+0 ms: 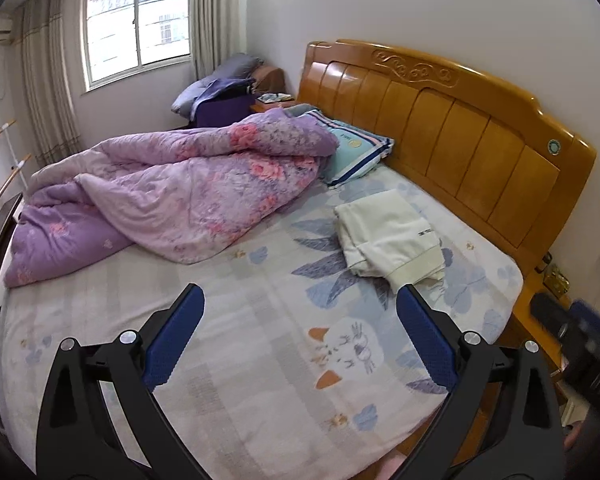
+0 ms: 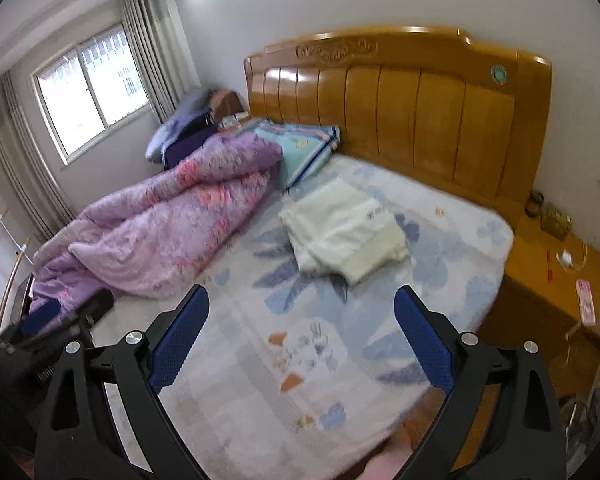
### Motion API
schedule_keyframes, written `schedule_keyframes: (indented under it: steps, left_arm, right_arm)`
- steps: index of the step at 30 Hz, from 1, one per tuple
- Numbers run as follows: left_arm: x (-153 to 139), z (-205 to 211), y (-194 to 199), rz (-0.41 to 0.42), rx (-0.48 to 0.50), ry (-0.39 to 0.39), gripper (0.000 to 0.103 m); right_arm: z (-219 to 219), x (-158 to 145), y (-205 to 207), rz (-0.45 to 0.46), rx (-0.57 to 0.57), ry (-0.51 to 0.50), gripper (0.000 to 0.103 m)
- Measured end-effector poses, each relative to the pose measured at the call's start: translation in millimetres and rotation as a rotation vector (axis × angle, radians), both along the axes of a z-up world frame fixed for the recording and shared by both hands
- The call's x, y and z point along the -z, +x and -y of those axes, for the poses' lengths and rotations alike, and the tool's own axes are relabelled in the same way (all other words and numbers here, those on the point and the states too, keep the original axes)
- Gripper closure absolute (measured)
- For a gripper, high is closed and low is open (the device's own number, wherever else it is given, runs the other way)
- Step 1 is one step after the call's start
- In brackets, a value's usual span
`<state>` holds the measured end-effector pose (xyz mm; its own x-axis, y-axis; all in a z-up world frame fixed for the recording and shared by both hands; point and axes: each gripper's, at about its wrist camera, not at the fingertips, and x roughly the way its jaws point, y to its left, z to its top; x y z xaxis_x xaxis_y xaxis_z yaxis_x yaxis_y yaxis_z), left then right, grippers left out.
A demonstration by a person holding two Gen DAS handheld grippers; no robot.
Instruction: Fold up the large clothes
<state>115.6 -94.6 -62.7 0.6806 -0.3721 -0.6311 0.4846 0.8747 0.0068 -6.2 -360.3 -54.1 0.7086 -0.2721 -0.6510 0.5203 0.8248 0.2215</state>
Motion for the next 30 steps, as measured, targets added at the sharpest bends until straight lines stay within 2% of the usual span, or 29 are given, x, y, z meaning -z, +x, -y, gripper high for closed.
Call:
schedule_keyframes:
  steps: [5,12,30]
  left_arm:
    - [0,-12,-4,0.019,-0.010,0.020,0.006]
    - [-1,-15,4,0.013,-0.042,0.007,0.006]
    - [9,-1,13,-0.046,0.007,-0.006,0.006]
  right_arm:
    - [-14,2,9,-0.024,-0.025,-0.026,0.013]
    - [-21,1,19,-0.048,-0.043,-0.042,0.010]
    - [-17,4,24,-0.083,-0.054,-0.054,0.009]
